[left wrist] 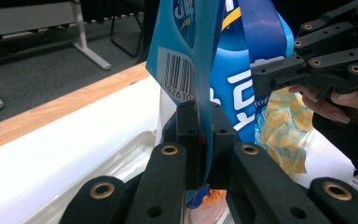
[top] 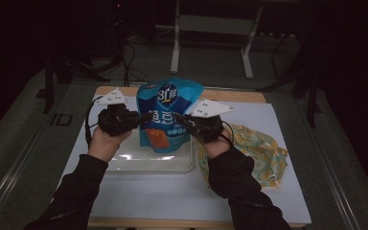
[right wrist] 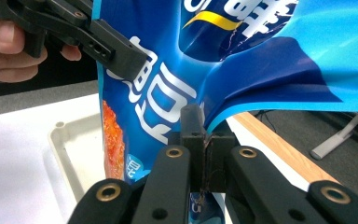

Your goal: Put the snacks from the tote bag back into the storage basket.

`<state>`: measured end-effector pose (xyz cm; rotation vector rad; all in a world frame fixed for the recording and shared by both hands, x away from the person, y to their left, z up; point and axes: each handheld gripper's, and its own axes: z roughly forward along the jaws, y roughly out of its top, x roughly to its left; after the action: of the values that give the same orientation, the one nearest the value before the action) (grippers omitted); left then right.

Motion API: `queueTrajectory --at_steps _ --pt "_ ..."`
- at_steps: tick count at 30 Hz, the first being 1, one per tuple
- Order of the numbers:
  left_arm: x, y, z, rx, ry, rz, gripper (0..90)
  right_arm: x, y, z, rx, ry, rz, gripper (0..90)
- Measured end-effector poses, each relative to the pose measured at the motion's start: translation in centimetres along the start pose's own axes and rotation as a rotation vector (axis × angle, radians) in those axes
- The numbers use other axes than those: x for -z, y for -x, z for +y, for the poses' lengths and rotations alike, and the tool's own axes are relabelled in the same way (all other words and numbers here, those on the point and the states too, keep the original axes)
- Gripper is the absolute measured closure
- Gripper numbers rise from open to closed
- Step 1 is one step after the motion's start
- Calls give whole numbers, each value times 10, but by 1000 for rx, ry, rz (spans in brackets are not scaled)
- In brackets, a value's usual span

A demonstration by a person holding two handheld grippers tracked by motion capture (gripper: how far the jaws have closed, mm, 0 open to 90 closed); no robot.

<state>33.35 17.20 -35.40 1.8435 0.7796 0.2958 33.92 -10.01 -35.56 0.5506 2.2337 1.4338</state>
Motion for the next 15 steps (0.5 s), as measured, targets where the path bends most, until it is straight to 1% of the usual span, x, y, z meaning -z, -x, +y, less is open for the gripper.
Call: queueTrajectory --at_steps 5,11,15 --pt "-7 -5 -13 14 -6 -14 877 -5 -1 -11 -17 -13 6 890" --pt "-17 -9 -31 32 -21 -11 876 -15 -3 -29 -35 -38 9 889" --pt "-23 -14 -42 47 -29 -21 876 -21 -4 -39 -42 -54 14 889"
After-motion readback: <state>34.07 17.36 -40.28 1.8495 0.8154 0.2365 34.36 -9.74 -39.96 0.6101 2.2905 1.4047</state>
